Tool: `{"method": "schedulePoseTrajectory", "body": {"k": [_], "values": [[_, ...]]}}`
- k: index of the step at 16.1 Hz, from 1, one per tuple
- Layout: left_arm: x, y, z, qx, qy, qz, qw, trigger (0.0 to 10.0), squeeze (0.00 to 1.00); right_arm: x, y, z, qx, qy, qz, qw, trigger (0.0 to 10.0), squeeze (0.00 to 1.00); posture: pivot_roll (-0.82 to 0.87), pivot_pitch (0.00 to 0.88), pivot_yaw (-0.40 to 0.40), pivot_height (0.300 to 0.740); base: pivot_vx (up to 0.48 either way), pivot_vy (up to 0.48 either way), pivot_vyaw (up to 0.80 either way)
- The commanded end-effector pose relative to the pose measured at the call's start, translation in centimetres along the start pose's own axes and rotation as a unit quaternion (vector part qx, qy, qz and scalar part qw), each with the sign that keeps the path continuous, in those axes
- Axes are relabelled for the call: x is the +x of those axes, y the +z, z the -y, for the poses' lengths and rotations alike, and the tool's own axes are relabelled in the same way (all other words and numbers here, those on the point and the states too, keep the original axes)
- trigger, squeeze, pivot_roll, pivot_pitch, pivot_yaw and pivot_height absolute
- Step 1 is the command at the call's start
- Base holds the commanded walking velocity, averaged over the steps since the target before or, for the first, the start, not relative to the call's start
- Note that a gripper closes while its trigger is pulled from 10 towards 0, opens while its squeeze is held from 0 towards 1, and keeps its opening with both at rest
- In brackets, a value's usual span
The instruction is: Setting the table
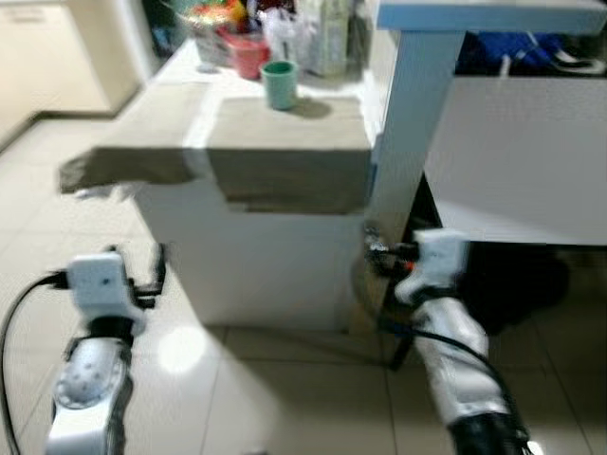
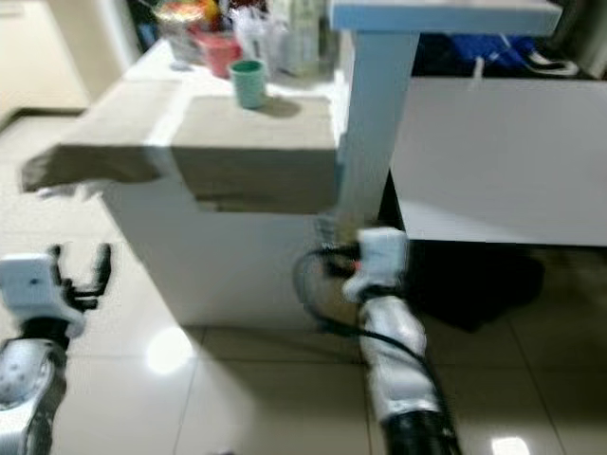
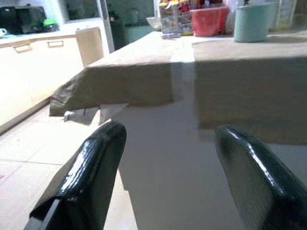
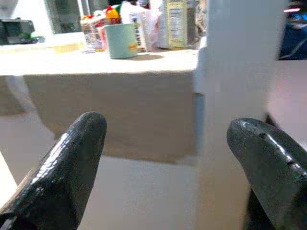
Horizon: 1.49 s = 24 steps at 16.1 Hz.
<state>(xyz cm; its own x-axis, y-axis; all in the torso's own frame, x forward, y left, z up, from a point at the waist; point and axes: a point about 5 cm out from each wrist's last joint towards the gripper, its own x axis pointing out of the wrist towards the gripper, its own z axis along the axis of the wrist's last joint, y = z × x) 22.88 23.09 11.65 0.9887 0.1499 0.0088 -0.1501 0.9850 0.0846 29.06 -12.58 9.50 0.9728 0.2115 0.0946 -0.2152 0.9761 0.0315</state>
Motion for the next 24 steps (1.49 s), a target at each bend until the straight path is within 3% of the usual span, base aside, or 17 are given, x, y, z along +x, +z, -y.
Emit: {"method": "schedulePoseTrajectory", "body": {"k": [1, 7, 10, 15, 17, 24], "values": [[0.1, 0.4, 0.4, -0.003, -0.007, 0.008, 1.0, 10.0, 0.0, -0.4, -0.4, 1.3, -0.01, -0.017, -0.013, 1.0, 10.0, 0.0, -0.08, 0.0, 0.054, 0.74, 0.285, 0.386, 0.0], [0.8, 0.3, 0.6, 0.044, -0.023, -0.004, 0.999, 10.0, 0.0, -0.5, -0.6, 1.1, -0.009, -0.013, -0.017, 1.0, 10.0, 0.0, -0.08, 0.0, 0.059, 0.74, 0.309, 0.365, 0.0], [1.2, 0.5, 0.9, 0.04, -0.032, -0.007, 0.999, 10.0, 0.0, -0.3, -0.3, 0.8, -0.022, -0.003, -0.015, 1.0, 10.0, 0.0, -0.08, 0.0, 0.061, 0.74, 0.436, 0.0, 0.0], [1.2, 0.3, 1.7, 0.069, -0.053, -0.011, 0.996, 10.0, 0.0, 0.0, -0.2, 1.2, -0.016, -0.022, -0.012, 1.0, 10.0, 0.0, -0.08, 0.0, 0.068, 0.74, 0.475, 0.0, 0.0], [1.3, 0.3, 1.6, 0.075, -0.056, -0.012, 0.996, 10.0, 0.0, 0.0, -0.4, 0.9, 0.001, -0.008, -0.021, 1.0, 10.0, 0.0, -0.08, 0.0, 0.072, 0.74, 0.461, 0.0, -0.37], [1.2, 0.4, 1.7, 0.075, -0.054, -0.011, 0.996, 10.0, 0.0, -0.1, -0.5, 0.6, -0.013, -0.003, -0.025, 1.0, 10.0, 0.0, -0.08, 0.0, 0.074, 0.74, 0.461, 0.0, -0.1]]}}
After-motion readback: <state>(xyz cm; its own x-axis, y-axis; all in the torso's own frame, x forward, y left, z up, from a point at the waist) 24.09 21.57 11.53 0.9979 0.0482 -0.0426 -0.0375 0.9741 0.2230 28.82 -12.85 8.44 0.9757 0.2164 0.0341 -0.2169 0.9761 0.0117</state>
